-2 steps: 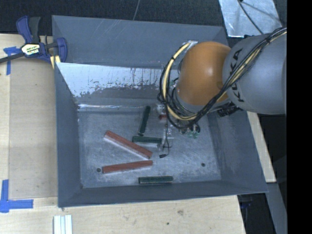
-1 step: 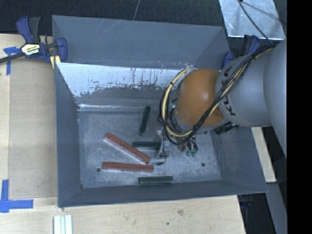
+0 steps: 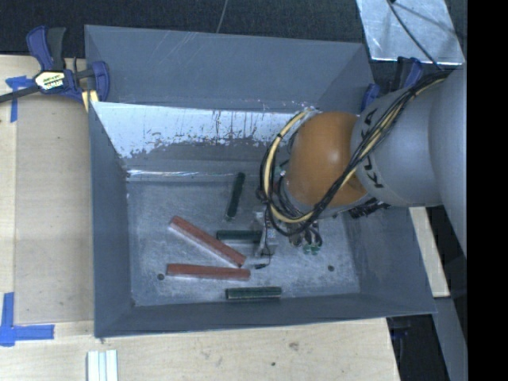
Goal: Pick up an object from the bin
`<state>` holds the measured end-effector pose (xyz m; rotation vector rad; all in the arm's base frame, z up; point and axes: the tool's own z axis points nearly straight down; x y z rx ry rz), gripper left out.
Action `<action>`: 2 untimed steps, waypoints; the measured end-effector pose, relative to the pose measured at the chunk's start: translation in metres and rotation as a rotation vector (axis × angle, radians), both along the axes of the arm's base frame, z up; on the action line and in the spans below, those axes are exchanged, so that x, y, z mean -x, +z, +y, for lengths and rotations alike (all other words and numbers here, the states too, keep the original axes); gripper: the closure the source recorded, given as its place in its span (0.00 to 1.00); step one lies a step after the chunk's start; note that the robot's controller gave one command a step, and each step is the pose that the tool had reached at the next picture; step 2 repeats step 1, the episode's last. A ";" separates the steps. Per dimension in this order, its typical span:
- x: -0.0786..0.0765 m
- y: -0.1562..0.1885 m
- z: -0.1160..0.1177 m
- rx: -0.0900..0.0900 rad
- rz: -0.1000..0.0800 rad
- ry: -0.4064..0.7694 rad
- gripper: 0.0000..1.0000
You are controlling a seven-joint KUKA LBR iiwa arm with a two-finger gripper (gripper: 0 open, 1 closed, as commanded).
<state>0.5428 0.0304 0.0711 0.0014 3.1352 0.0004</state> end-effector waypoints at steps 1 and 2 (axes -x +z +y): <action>-0.023 0.178 0.003 -0.001 -0.004 -0.030 1.00; -0.023 0.178 0.003 -0.001 -0.004 -0.030 1.00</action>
Offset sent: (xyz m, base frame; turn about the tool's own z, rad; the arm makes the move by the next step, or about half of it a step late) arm 0.0000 0.0000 0.0000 0.0000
